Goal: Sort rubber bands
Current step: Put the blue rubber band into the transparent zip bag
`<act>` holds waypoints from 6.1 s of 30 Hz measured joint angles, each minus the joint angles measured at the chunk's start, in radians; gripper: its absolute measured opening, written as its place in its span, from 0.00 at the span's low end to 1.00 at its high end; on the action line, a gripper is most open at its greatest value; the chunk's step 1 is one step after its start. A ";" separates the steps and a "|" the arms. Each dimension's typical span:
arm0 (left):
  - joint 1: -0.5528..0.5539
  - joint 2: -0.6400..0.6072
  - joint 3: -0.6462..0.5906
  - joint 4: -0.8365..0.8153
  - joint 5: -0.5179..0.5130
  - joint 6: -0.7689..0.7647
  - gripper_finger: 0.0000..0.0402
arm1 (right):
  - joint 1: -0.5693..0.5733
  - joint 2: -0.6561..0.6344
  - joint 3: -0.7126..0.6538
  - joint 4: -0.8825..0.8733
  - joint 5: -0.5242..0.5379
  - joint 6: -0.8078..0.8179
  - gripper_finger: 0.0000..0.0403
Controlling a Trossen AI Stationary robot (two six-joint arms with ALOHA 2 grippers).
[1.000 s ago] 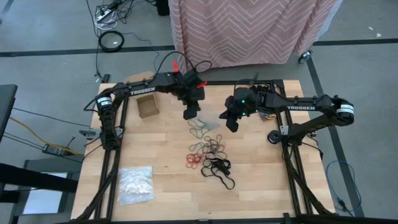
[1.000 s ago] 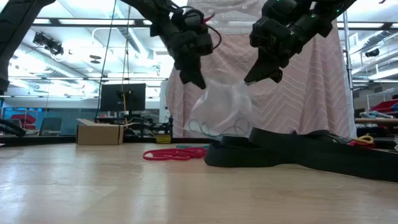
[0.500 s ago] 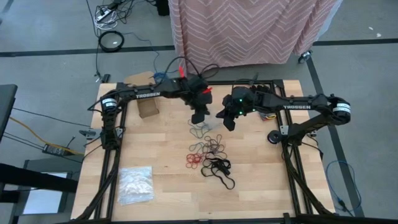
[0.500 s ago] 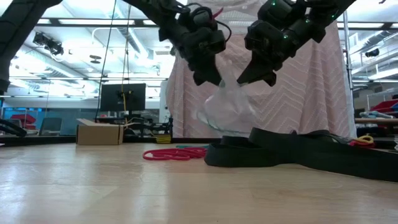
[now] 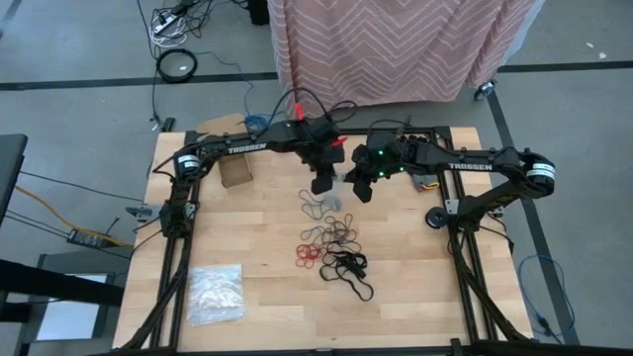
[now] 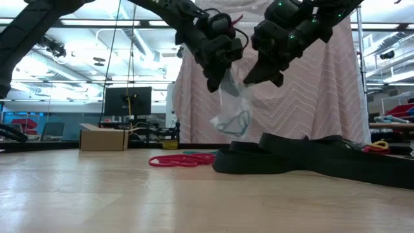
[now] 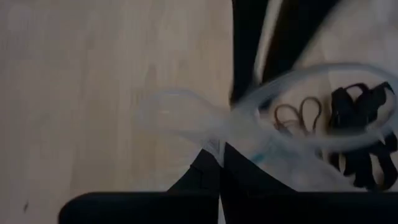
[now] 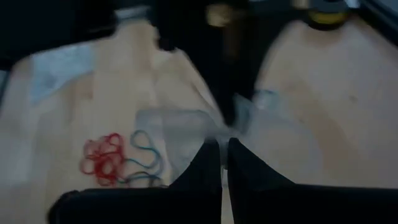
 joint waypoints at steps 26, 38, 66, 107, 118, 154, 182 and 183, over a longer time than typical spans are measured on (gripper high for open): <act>0.132 -0.049 0.093 -0.248 0.103 0.086 0.09 | -0.094 -0.072 0.001 -0.124 0.056 -0.063 0.00; 0.160 -0.066 0.088 -0.223 0.016 0.063 0.09 | -0.102 -0.071 0.005 -0.120 0.015 -0.070 0.00; 0.176 -0.114 0.064 -0.190 0.163 -0.052 0.58 | -0.133 -0.081 0.009 -0.162 0.047 -0.090 0.00; -0.004 -0.137 -0.706 0.438 -0.264 -0.246 0.03 | -0.133 -0.096 -0.074 -0.133 0.001 -0.069 0.00; -0.003 -0.271 -0.577 0.306 -0.213 -0.258 0.00 | -0.133 -0.096 -0.074 -0.132 -0.004 -0.068 0.00; -0.001 -0.313 -0.126 0.386 -0.191 -0.111 0.00 | -0.130 -0.095 -0.074 -0.075 -0.025 -0.037 0.00; 0.018 -0.290 -0.126 0.469 -0.164 -0.106 0.00 | -0.116 -0.094 -0.074 -0.075 -0.018 -0.036 0.00; 0.022 -0.290 -0.126 0.469 -0.164 -0.103 0.00 | -0.116 -0.094 -0.074 -0.075 -0.018 -0.036 0.00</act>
